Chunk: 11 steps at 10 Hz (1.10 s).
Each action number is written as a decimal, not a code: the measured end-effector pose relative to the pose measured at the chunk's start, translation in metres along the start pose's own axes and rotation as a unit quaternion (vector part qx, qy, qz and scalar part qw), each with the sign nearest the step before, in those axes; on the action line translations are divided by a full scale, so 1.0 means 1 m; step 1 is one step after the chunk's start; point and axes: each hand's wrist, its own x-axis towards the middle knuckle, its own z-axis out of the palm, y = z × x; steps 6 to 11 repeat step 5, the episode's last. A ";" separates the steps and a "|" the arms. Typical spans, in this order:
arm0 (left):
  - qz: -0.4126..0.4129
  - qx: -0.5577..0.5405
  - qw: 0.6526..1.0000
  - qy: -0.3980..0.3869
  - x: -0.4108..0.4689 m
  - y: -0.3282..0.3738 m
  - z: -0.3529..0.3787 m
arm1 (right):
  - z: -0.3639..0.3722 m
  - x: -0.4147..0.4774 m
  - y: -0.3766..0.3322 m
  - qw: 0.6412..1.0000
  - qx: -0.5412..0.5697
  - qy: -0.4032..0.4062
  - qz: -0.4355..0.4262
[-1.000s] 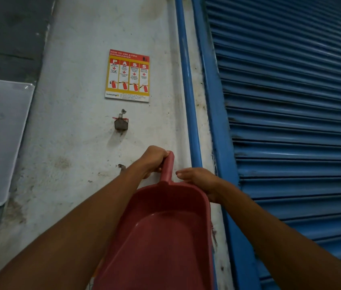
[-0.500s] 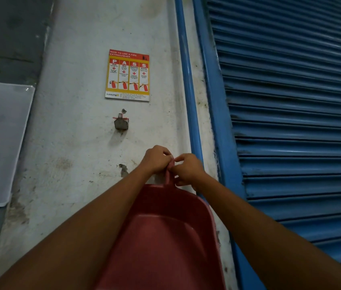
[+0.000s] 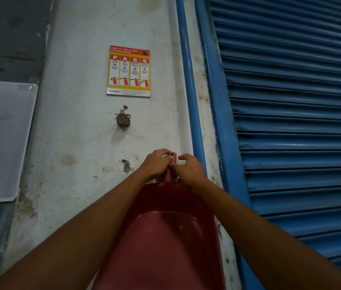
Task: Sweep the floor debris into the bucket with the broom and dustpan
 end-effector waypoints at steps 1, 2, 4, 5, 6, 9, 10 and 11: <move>-0.018 -0.007 1.000 0.000 -0.005 0.002 -0.003 | 0.000 -0.002 0.000 1.000 -0.011 0.006 -0.005; -0.023 -0.013 1.000 -0.005 -0.009 0.003 -0.005 | 0.000 -0.002 -0.002 0.999 -0.035 0.009 -0.005; -0.029 0.008 1.000 -0.009 -0.017 -0.001 -0.012 | 0.001 -0.003 -0.004 0.991 -0.123 0.022 -0.039; -0.032 0.032 0.999 -0.012 -0.022 -0.004 -0.015 | 0.003 -0.009 -0.007 0.986 -0.153 0.052 -0.036; -0.032 0.032 0.999 -0.012 -0.022 -0.004 -0.015 | 0.003 -0.009 -0.007 0.986 -0.153 0.052 -0.036; -0.032 0.032 0.999 -0.012 -0.022 -0.004 -0.015 | 0.003 -0.009 -0.007 0.986 -0.153 0.052 -0.036; -0.032 0.032 0.999 -0.012 -0.022 -0.004 -0.015 | 0.003 -0.009 -0.007 0.986 -0.153 0.052 -0.036; -0.032 0.032 0.999 -0.012 -0.022 -0.004 -0.015 | 0.003 -0.009 -0.007 0.986 -0.153 0.052 -0.036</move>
